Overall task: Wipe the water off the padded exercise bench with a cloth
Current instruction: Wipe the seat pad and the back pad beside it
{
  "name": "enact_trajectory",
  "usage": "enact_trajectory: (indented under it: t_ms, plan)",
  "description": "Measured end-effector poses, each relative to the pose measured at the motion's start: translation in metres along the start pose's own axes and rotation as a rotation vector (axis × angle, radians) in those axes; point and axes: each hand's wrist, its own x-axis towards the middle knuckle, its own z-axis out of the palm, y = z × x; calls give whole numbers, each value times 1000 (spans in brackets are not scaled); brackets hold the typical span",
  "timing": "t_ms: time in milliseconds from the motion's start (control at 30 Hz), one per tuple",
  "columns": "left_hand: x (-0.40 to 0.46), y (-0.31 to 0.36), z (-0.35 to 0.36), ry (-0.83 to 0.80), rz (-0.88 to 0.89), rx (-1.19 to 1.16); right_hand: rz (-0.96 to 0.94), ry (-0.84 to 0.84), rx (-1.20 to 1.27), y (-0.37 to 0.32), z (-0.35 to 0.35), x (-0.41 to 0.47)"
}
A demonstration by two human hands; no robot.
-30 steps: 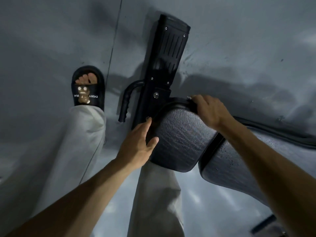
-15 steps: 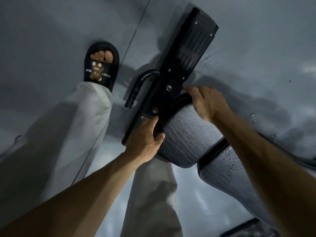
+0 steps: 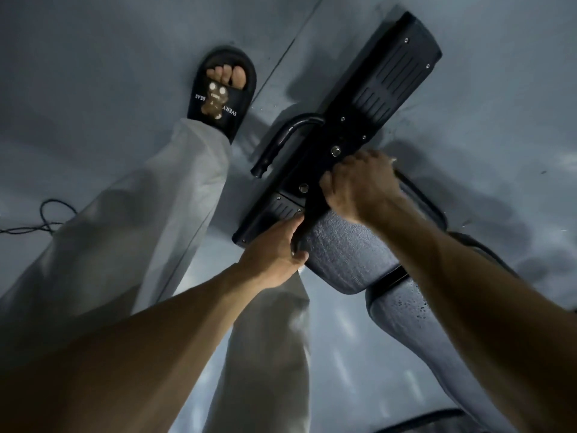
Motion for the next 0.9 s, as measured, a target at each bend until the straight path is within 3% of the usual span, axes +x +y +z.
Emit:
enact_trajectory:
  t_ms: [167,300,467,633,900]
  plan:
    - [7,-1,16,148,29,7,-255,-1,-46,-16,11,-7]
    - [13,-9,34,284,38,-78,-38,-50,-15,29,1,3]
    - [18,-16,50,433,73,-189,-54,20,-25,19,6,-8]
    - [5,-20,68,504,110,-256,-150,-14,-79,29,-2,-17]
    - [-2,-37,105,551,126,-515,-68,77,84,24,6,-33]
